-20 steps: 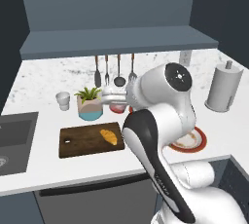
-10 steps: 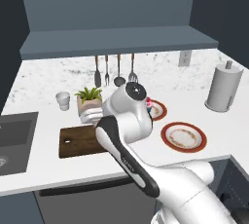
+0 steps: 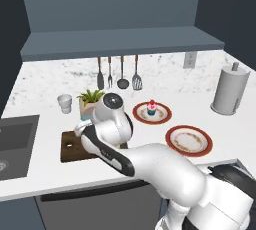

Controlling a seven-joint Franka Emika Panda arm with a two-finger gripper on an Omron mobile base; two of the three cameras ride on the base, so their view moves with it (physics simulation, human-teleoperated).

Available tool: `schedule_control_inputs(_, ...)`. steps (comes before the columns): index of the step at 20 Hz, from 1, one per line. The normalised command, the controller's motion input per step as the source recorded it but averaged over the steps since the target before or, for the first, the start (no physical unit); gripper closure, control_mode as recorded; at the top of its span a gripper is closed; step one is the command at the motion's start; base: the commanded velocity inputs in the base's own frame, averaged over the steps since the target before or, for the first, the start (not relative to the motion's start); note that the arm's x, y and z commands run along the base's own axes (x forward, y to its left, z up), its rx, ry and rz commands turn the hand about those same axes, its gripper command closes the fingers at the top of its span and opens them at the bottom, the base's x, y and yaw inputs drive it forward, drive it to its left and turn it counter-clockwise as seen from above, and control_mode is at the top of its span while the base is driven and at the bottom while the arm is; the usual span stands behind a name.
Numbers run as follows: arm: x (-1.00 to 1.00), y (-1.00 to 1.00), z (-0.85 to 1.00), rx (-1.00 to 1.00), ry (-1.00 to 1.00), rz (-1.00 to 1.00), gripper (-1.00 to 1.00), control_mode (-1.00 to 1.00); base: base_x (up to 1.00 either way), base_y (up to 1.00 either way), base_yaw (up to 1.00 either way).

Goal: From the different types of pastries on the counter, select a croissant and place it on the cutting board. Then retrieve a jar of jam from the cabinet and place it alongside the croissant on the cutting board.

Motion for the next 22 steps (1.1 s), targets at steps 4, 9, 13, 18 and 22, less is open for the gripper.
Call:
schedule_control_inputs(4, 0.61, 0.0, -0.46, 0.03, 0.0, 0.0, 1.0, -1.0, 0.0, 0.0, 0.0)
schedule_control_inputs(9, 0.33, 0.18, -0.46, 0.0, 0.0, 0.0, 1.0, -1.0, 0.0, 0.0, 0.0)
schedule_control_inputs(13, 0.06, 0.18, -0.18, 0.0, 0.0, 0.0, 1.0, -1.0, 0.0, 0.0, 0.0)
schedule_control_inputs(18, 0.0, 0.0, -0.01, 0.0, 0.0, 0.0, 1.0, -1.0, 0.0, 0.0, 0.0)
schedule_control_inputs(22, 0.0, 0.0, -0.17, 0.0, 0.0, 0.0, 1.0, -1.0, 0.0, 0.0, 0.0)
